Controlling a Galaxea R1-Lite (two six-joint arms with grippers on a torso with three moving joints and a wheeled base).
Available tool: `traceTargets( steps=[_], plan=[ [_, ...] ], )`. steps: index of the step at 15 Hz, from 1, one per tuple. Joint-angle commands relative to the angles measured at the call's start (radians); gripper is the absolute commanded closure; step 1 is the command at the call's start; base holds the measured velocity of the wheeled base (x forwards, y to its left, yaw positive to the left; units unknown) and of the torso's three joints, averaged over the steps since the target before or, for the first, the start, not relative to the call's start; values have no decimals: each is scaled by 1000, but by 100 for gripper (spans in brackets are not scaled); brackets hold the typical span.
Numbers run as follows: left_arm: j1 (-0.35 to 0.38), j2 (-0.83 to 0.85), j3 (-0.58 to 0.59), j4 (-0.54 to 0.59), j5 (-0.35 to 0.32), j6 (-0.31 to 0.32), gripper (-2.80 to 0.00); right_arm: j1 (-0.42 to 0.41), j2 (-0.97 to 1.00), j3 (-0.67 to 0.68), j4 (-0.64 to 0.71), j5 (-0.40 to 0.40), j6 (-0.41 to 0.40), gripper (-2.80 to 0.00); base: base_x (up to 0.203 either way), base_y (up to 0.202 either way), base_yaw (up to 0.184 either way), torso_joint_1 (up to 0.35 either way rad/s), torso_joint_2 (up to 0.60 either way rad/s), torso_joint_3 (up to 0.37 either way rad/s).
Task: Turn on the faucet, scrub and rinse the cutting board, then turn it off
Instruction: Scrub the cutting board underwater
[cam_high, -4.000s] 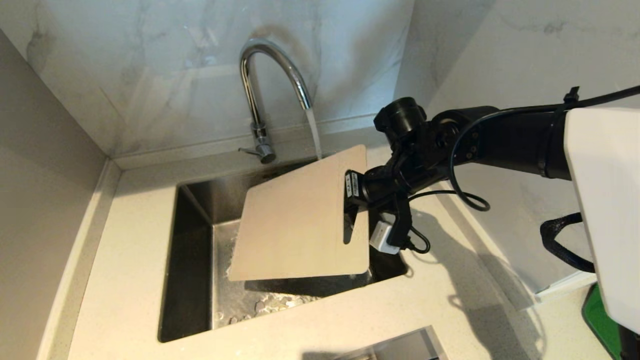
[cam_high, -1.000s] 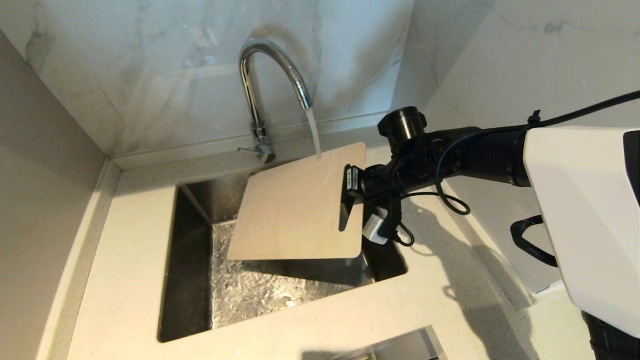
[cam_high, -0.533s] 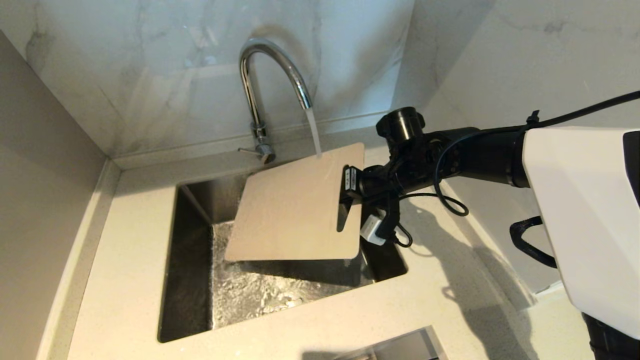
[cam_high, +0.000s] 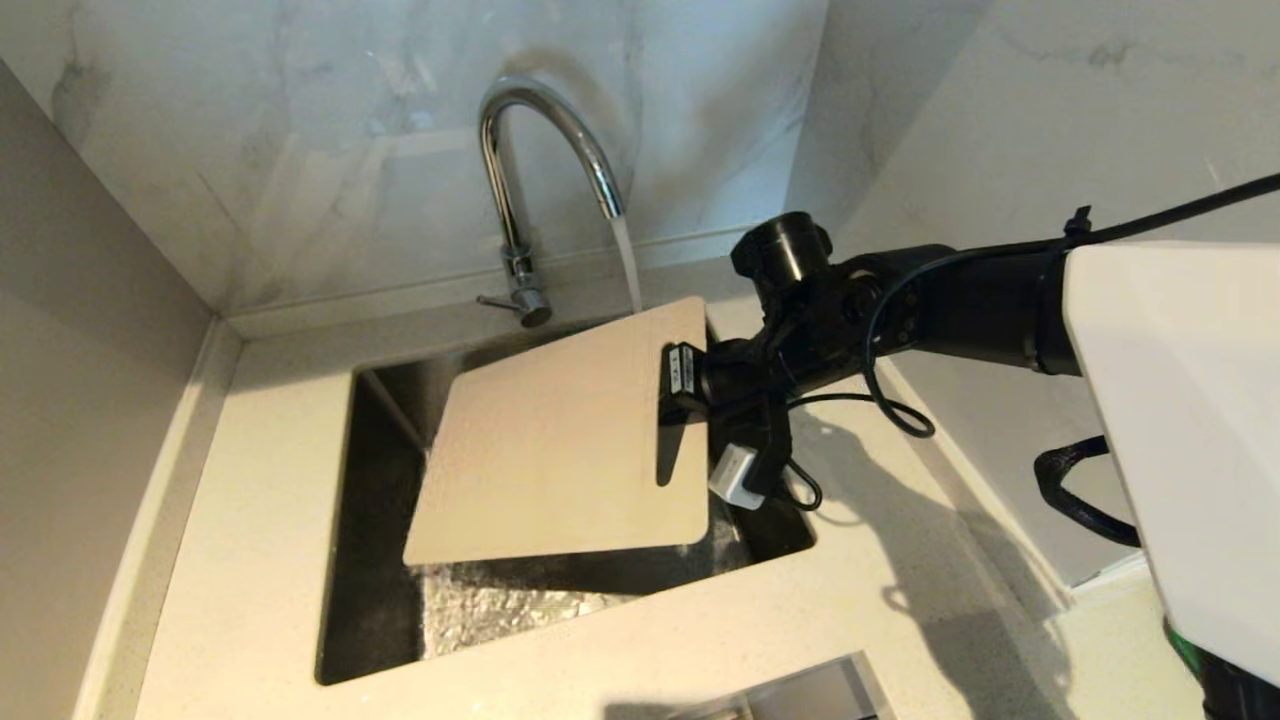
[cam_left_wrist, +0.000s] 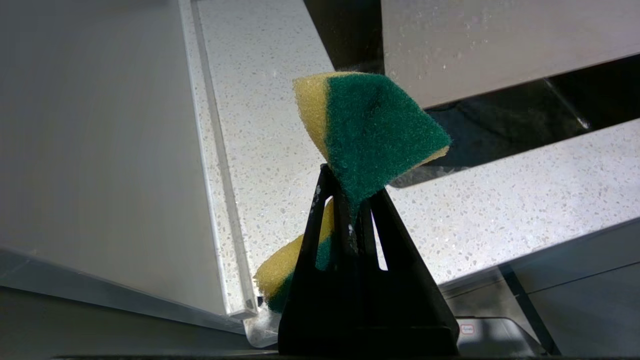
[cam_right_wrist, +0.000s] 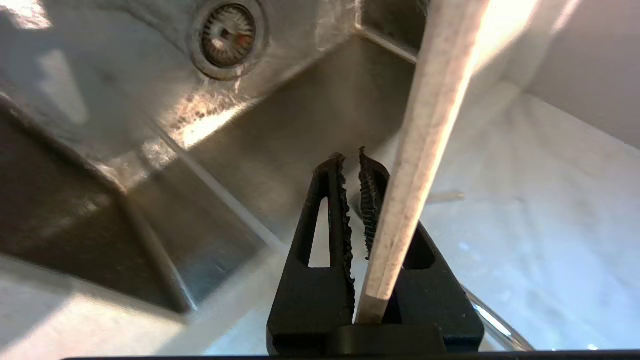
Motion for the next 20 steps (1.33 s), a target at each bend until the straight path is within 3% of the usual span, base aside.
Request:
traceTargets(
  steps=[1, 6, 20],
  plan=[
    [0, -1, -18, 3, 5, 2, 0, 15, -65, 27, 5, 2, -15, 0, 0, 0, 0, 0, 0, 0],
    [-1, 119, -294, 135, 88, 0, 0, 61, -126, 11, -3, 1, 21, 0, 0, 0, 0, 0, 0, 0],
    [-9, 688, -905, 140, 326, 26, 0, 83, -162, -17, -4, 1, 44, 0, 0, 0, 0, 0, 0, 0]
  ],
)
